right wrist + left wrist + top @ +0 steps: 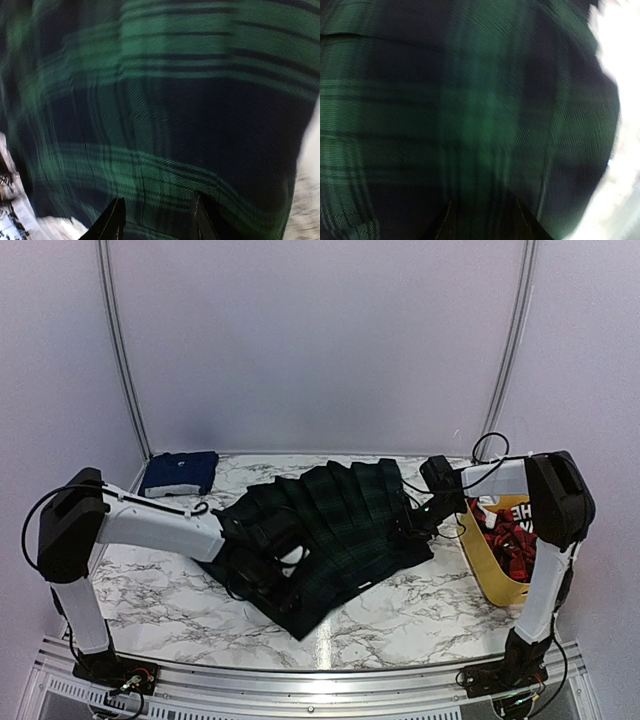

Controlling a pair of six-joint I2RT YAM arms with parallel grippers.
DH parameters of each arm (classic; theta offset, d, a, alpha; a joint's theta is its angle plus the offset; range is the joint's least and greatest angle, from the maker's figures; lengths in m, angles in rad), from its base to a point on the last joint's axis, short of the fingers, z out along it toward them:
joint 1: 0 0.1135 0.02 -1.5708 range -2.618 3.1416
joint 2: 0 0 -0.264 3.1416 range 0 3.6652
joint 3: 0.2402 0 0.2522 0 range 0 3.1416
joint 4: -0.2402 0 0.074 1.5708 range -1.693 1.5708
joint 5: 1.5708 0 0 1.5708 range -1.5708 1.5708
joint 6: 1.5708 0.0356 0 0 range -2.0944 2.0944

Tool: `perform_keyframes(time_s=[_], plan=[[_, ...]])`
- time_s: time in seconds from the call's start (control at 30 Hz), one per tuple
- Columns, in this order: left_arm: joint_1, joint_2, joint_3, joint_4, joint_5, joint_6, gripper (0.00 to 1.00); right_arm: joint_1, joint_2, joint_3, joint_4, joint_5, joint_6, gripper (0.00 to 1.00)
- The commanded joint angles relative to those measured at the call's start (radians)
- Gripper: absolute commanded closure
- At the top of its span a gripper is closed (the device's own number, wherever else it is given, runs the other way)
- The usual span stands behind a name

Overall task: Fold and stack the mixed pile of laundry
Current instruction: Flatten out the crumpled skirt at the center of the board, then rotate the flattened skirt at the center of the board.

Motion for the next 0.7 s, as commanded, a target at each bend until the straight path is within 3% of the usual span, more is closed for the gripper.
perform_keyframes(time_s=[0.0,0.13,0.2,0.3,0.47,0.67], plan=[[-0.200,-0.052,0.037,-0.093,0.058,-0.177,0.52,-0.043,0.071,0.080,-0.042,0.116,-0.097,0.54],[-0.189,-0.163,0.095,-0.092,-0.041,-0.252,0.39,-0.017,0.072,0.270,-0.087,0.091,-0.100,0.53],[-0.137,-0.228,0.102,-0.093,-0.124,-0.246,0.26,0.004,0.042,0.323,-0.121,0.112,-0.087,0.53],[-0.019,-0.293,0.072,-0.093,-0.142,-0.209,0.21,0.046,-0.037,0.305,-0.138,0.141,-0.050,0.52],[0.145,-0.289,0.024,-0.098,-0.157,-0.042,0.25,0.181,-0.115,0.167,-0.089,0.153,0.074,0.53],[0.164,-0.212,-0.042,-0.107,-0.144,0.093,0.45,0.275,-0.046,0.084,-0.010,0.229,0.192,0.53]])
